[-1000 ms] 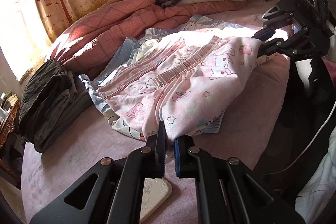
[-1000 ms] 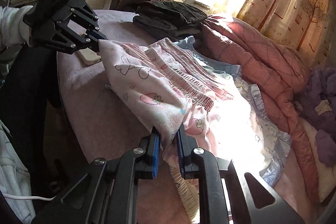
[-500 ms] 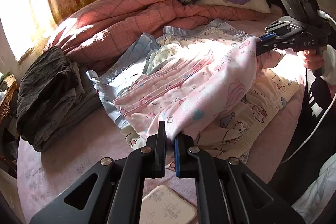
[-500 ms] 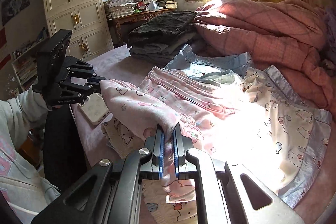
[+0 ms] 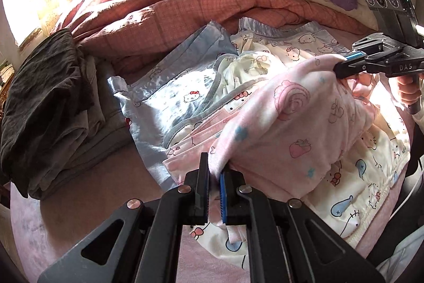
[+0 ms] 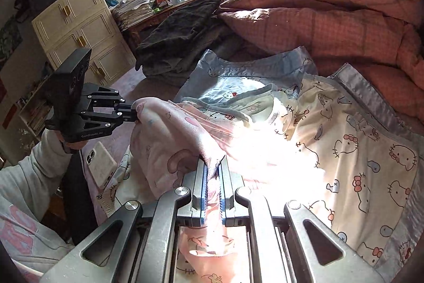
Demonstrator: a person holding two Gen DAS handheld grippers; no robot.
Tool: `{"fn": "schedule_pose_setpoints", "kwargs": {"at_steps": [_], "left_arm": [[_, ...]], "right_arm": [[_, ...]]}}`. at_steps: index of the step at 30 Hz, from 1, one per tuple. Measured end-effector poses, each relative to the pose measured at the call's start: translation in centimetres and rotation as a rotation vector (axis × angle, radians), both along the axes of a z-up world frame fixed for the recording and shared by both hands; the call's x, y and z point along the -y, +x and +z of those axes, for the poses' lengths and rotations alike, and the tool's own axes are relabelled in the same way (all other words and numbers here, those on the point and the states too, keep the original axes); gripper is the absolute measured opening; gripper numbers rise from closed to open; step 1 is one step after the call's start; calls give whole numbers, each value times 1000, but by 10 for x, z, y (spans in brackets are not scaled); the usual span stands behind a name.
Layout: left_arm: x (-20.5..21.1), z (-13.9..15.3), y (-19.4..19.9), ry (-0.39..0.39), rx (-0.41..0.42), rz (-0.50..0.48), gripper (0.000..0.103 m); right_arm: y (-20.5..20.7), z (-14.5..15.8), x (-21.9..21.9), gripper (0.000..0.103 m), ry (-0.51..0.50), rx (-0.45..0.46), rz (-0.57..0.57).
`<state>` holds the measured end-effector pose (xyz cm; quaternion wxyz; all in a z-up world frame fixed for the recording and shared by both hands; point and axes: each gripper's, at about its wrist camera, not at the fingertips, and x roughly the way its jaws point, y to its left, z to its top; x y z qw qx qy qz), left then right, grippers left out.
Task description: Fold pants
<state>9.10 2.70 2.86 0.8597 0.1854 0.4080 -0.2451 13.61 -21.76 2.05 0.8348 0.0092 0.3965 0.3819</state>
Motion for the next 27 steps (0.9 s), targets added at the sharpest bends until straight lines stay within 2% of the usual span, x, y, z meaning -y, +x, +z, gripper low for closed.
{"fn": "schedule_pose_setpoints", "kwargs": {"at_steps": [4,7,10,13,15,17,20,22,25,27], "left_arm": [[0,-6,13,-7,-19,14,6],[-1,-10,19,-14,-27,31,7],[-5,-12,22,-14,-12,58,14],[-17,-10,23,-29,13,117,33],[-29,-7,21,-72,31,148,35],[-41,-4,14,-117,29,182,35],[-49,0,-2,-144,62,227,35],[-52,-1,-12,-174,44,248,34],[-47,-8,-33,-231,-7,194,34],[-39,-15,-42,-229,-26,163,34]], "right_arm": [[11,-3,5,7,-5,10,-30],[14,-4,11,7,-19,43,-97],[14,-2,19,7,-52,99,-203],[6,2,33,7,-75,172,-353],[-6,7,42,7,-60,195,-411],[-24,13,44,7,-42,218,-425],[-53,16,35,7,-45,261,-431],[-70,14,27,7,-36,269,-436],[-85,1,13,7,-19,220,-417],[-90,-11,4,7,-24,185,-398]]}}
